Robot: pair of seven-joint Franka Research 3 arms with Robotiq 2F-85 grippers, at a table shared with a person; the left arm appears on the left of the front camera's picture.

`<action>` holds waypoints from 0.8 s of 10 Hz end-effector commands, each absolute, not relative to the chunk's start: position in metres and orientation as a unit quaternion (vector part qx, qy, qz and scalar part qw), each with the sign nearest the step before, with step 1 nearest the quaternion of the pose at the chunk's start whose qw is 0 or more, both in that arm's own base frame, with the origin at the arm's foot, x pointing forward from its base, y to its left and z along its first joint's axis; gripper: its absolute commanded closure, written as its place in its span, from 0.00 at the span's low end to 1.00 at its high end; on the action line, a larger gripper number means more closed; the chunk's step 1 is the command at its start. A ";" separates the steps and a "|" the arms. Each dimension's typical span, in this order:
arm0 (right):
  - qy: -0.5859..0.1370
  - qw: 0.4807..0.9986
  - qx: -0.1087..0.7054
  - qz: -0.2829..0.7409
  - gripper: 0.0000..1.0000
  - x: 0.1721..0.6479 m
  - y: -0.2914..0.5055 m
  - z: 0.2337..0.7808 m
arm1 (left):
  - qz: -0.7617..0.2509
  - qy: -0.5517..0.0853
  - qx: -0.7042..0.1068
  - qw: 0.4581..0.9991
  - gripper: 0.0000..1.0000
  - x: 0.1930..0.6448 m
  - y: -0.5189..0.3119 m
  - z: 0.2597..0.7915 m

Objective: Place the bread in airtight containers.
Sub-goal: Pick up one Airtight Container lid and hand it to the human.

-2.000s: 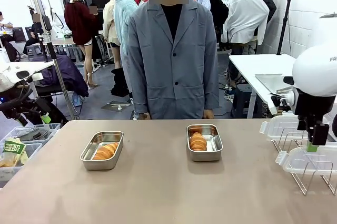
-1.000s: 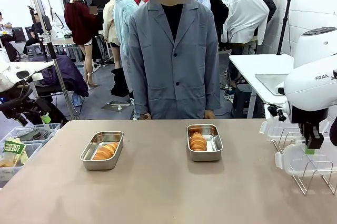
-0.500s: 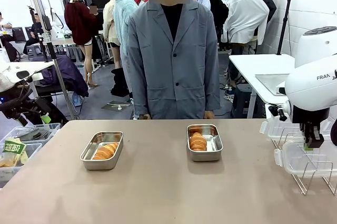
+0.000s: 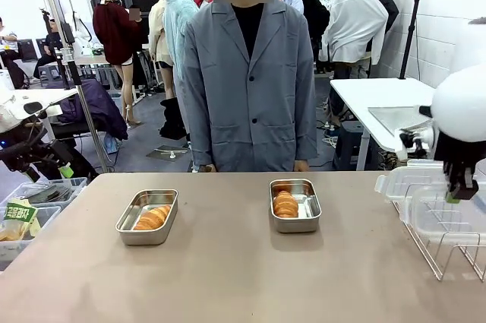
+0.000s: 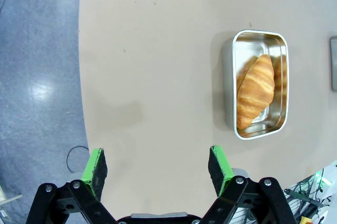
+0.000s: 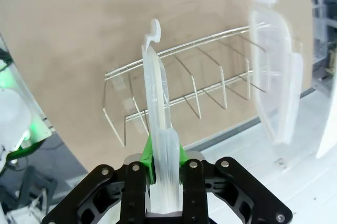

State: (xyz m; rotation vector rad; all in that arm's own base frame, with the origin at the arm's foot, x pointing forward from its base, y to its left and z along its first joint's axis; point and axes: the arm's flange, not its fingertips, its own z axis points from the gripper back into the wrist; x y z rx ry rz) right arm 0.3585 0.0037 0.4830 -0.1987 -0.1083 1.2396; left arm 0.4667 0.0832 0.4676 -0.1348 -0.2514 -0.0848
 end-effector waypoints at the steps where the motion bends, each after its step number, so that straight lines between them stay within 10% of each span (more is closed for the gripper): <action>1: -0.133 0.810 -0.103 0.562 1.00 0.341 0.009 0.527 | -0.038 -0.123 -0.056 0.990 0.00 0.466 0.084 0.468; 8: -0.392 0.688 -0.147 0.593 1.00 0.331 0.104 0.673 | -0.038 -0.123 -0.056 0.990 0.00 0.466 0.084 0.468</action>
